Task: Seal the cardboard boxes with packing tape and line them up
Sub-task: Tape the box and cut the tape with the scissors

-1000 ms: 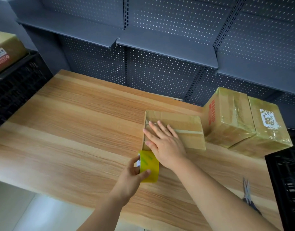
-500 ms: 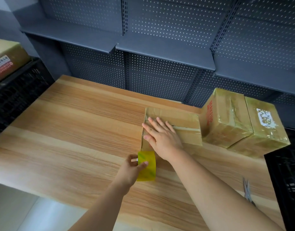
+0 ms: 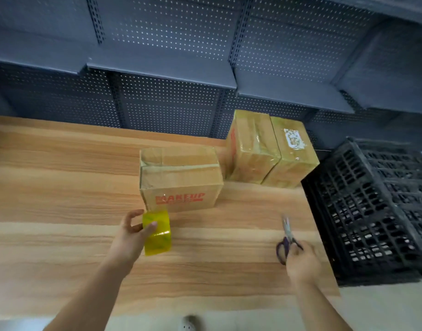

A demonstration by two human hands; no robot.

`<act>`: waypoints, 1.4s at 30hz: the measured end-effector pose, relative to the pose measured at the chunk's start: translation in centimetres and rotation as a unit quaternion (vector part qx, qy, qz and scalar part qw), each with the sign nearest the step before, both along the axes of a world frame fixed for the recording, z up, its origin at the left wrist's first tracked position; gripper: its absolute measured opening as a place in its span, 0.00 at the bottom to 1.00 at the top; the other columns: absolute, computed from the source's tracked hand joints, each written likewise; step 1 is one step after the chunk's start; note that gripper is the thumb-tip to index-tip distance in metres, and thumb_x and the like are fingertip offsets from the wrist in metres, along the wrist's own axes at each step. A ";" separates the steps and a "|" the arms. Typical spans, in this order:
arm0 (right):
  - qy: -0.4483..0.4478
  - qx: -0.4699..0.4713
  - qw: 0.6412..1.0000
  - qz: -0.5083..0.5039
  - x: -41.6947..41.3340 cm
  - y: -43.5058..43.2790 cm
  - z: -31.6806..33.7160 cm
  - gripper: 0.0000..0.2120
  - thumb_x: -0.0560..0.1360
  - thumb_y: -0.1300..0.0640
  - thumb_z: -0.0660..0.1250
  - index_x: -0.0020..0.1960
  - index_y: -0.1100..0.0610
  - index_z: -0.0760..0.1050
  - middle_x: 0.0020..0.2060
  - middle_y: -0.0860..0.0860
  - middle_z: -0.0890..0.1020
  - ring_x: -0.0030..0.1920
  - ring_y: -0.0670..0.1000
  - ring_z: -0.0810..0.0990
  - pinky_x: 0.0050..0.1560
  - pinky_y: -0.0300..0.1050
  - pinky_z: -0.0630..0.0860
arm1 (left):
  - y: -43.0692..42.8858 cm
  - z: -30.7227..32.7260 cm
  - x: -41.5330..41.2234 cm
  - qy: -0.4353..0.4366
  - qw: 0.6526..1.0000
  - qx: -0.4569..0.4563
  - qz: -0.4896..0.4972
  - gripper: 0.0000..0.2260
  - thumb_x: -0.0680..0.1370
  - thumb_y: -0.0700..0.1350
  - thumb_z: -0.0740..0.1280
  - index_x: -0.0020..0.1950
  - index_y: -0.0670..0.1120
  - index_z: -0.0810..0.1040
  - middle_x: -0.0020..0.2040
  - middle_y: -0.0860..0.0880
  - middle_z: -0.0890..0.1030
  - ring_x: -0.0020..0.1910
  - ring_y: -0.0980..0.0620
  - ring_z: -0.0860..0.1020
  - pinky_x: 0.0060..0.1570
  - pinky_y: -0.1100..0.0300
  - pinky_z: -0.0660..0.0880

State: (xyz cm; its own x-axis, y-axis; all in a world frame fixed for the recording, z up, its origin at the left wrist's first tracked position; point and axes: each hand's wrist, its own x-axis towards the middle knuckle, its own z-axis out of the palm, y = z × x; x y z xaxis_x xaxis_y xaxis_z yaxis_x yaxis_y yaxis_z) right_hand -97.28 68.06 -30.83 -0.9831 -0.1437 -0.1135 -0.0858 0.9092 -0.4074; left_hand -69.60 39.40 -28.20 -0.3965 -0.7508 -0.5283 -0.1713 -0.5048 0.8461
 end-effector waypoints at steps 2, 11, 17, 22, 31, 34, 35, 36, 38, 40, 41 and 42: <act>-0.031 0.054 0.998 0.004 -0.8 2.1 -0.4 0.19 0.79 0.50 0.57 0.64 0.57 0.76 0.59 0.58 0.79 0.60 0.60 0.76 0.59 0.50 0.70 | 0.2 -0.1 -0.2 -0.001 1.000 -0.005 0.000 0.17 0.77 0.38 0.70 0.62 0.49 0.70 0.50 0.40 0.82 0.46 0.42 0.80 0.44 0.50 0.77; -0.111 0.226 0.968 0.007 -3.8 1.1 -4.2 0.27 0.76 0.32 0.54 0.53 0.52 0.78 0.42 0.51 0.80 0.41 0.53 0.78 0.43 0.42 0.76 | 0.9 0.4 -0.5 0.004 1.000 -0.012 0.015 0.15 0.78 0.36 0.67 0.62 0.48 0.69 0.47 0.41 0.80 0.41 0.45 0.78 0.40 0.52 0.75; -0.144 0.120 0.982 0.013 -4.7 0.3 -3.8 0.19 0.76 0.42 0.63 0.49 0.58 0.80 0.48 0.57 0.83 0.50 0.58 0.81 0.52 0.49 0.78 | 0.8 0.6 -0.9 -0.009 1.000 -0.008 0.010 0.14 0.79 0.37 0.66 0.61 0.50 0.70 0.49 0.42 0.81 0.42 0.46 0.80 0.42 0.52 0.78; -0.140 0.083 0.986 0.020 -4.4 -2.2 1.4 0.19 0.80 0.45 0.62 0.50 0.63 0.77 0.35 0.58 0.78 0.34 0.57 0.76 0.32 0.44 0.67 | 0.9 1.1 -0.8 -0.019 1.000 -0.009 0.006 0.13 0.78 0.39 0.69 0.59 0.52 0.72 0.49 0.43 0.83 0.42 0.47 0.82 0.43 0.53 0.78; -0.299 0.023 0.880 0.368 0.3 -12.6 11.6 0.30 0.56 0.33 0.77 0.51 0.47 0.74 0.44 0.43 0.85 0.49 0.47 0.81 0.52 0.46 0.71 | 0.9 1.4 -0.1 -0.003 0.998 0.024 0.052 0.10 0.78 0.37 0.67 0.55 0.49 0.72 0.46 0.42 0.81 0.40 0.47 0.80 0.46 0.50 0.79; -0.291 0.059 0.863 0.408 -1.1 -12.6 13.3 0.31 0.53 0.30 0.77 0.49 0.45 0.75 0.44 0.43 0.84 0.48 0.48 0.82 0.49 0.46 0.72 | 0.6 1.0 0.4 -0.001 0.998 0.023 0.060 0.09 0.78 0.38 0.68 0.55 0.49 0.73 0.47 0.42 0.81 0.42 0.45 0.80 0.47 0.49 0.79; -0.290 0.061 0.860 0.416 -1.8 -12.2 13.6 0.30 0.53 0.30 0.77 0.48 0.45 0.76 0.43 0.44 0.84 0.48 0.50 0.82 0.48 0.46 0.71 | 0.4 0.8 0.7 -0.005 0.999 0.018 0.050 0.10 0.78 0.39 0.68 0.55 0.50 0.73 0.49 0.42 0.82 0.44 0.43 0.81 0.49 0.47 0.79; -0.294 0.059 0.855 0.423 -2.2 -11.7 14.0 0.30 0.53 0.29 0.77 0.47 0.45 0.77 0.43 0.45 0.84 0.49 0.52 0.82 0.48 0.46 0.70 | 0.4 0.7 0.9 -0.007 0.999 0.014 0.042 0.10 0.78 0.39 0.68 0.56 0.51 0.73 0.50 0.41 0.83 0.45 0.42 0.82 0.48 0.47 0.80; -0.313 0.060 0.841 0.438 -2.3 -11.2 14.3 0.30 0.54 0.27 0.76 0.47 0.45 0.77 0.43 0.46 0.84 0.51 0.55 0.82 0.49 0.47 0.69 | 0.2 0.6 1.3 -0.006 0.999 0.008 0.038 0.11 0.79 0.39 0.68 0.57 0.50 0.73 0.49 0.42 0.84 0.43 0.44 0.83 0.39 0.52 0.80; -0.333 0.071 0.814 0.470 -1.1 -11.9 13.8 0.34 0.53 0.25 0.75 0.48 0.45 0.76 0.44 0.49 0.83 0.50 0.56 0.81 0.49 0.48 0.68 | -0.2 0.7 1.3 -0.009 0.999 -0.003 0.031 0.11 0.79 0.39 0.67 0.57 0.51 0.73 0.48 0.42 0.84 0.40 0.47 0.82 0.38 0.55 0.80; -0.338 0.074 0.802 0.487 -0.2 -12.8 13.3 0.35 0.52 0.24 0.75 0.48 0.45 0.76 0.44 0.50 0.83 0.47 0.55 0.81 0.48 0.48 0.68 | -0.4 0.8 1.3 -0.009 1.000 -0.010 0.026 0.11 0.79 0.39 0.67 0.57 0.51 0.73 0.49 0.42 0.84 0.41 0.47 0.82 0.40 0.53 0.80; -0.335 0.075 0.795 0.500 0.8 -13.9 12.8 0.35 0.51 0.24 0.75 0.48 0.45 0.75 0.43 0.50 0.83 0.44 0.53 0.80 0.46 0.47 0.68 | -0.7 0.8 1.3 -0.008 1.000 -0.013 0.027 0.11 0.79 0.39 0.67 0.57 0.52 0.74 0.49 0.42 0.84 0.42 0.46 0.82 0.44 0.50 0.80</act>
